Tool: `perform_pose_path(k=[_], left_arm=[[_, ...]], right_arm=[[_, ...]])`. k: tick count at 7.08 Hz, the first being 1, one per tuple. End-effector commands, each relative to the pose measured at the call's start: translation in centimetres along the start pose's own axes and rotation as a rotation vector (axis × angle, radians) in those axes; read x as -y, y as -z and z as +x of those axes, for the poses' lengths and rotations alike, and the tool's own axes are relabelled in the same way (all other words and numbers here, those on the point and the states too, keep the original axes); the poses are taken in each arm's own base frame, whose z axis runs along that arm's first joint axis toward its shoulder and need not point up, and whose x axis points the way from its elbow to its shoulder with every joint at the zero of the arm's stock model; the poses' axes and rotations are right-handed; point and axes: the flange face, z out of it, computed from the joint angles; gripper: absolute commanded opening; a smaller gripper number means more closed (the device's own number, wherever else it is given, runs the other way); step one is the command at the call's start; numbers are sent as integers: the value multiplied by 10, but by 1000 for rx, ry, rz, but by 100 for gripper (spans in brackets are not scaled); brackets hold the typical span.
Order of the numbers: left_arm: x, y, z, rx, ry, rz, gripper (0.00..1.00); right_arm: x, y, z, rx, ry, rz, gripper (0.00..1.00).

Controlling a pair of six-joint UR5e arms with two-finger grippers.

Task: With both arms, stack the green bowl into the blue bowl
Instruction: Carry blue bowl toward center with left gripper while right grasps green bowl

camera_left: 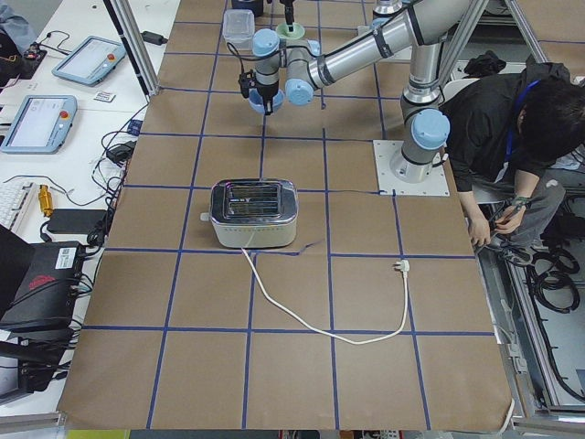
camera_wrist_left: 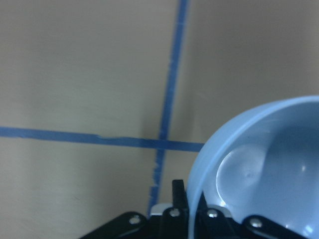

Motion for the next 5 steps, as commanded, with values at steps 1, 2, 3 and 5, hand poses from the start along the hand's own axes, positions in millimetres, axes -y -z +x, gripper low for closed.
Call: perform_pose_path(k=[1, 2, 3, 5], left_arm=[[-45, -32, 67, 4, 72, -40, 0], [-52, -38, 71, 10, 64, -53, 0], [-57, -43, 74, 12, 69, -62, 0], [-56, -51, 78, 7, 65, -57, 0]], right_arm=[[-4, -7, 0, 5, -5, -22, 65], [-5, -11, -1, 8, -5, -30, 49], [-4, -18, 0, 13, -3, -44, 43], [-3, -17, 2, -1, -5, -53, 0]])
